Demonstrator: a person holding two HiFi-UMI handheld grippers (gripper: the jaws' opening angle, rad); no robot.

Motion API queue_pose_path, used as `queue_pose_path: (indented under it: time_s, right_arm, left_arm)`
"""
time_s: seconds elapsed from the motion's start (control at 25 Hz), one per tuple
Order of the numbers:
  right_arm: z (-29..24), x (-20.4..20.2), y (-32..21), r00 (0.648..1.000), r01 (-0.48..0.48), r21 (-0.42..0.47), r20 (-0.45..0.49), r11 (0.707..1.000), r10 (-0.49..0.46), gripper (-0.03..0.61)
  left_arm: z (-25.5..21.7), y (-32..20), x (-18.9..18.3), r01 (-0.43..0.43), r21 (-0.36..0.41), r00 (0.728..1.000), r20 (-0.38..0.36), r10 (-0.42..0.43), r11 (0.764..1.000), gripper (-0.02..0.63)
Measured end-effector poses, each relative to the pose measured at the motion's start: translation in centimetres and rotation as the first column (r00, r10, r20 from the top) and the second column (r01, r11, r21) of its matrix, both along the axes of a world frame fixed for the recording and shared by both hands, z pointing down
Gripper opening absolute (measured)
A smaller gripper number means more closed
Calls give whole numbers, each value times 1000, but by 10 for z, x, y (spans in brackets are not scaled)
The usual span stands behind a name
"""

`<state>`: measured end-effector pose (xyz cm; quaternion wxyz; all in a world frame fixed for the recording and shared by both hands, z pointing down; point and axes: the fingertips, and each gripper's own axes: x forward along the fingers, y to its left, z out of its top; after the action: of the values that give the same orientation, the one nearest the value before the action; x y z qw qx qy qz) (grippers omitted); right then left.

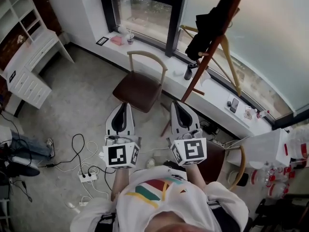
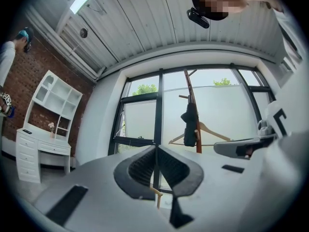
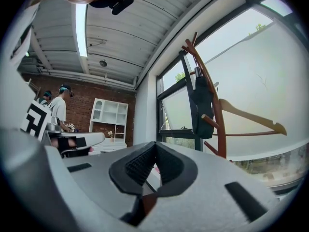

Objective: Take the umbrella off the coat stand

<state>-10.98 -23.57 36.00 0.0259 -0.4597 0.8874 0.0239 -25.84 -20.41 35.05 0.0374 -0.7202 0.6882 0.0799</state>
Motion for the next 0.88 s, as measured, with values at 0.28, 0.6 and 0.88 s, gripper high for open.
queue_pose_path:
  time_s: [0.28,0.6,0.88]
  right_arm:
    - [5,23,-9,1000,-13,-1,-17,1000,13,0]
    - [8,41,-17,1000,-24,0,-9,1000,24,0]
    - [4,45,-19,1000,-15,6,-6,1000,15,0]
  left_arm:
    - [-3,-20,43,-72,5,997,-3,72,997,9]
    - [-2,-34,69,-116,-8,993,-4,116,993,9]
    - [-31,-57,85,-189,18,981,-27,190,982,9]
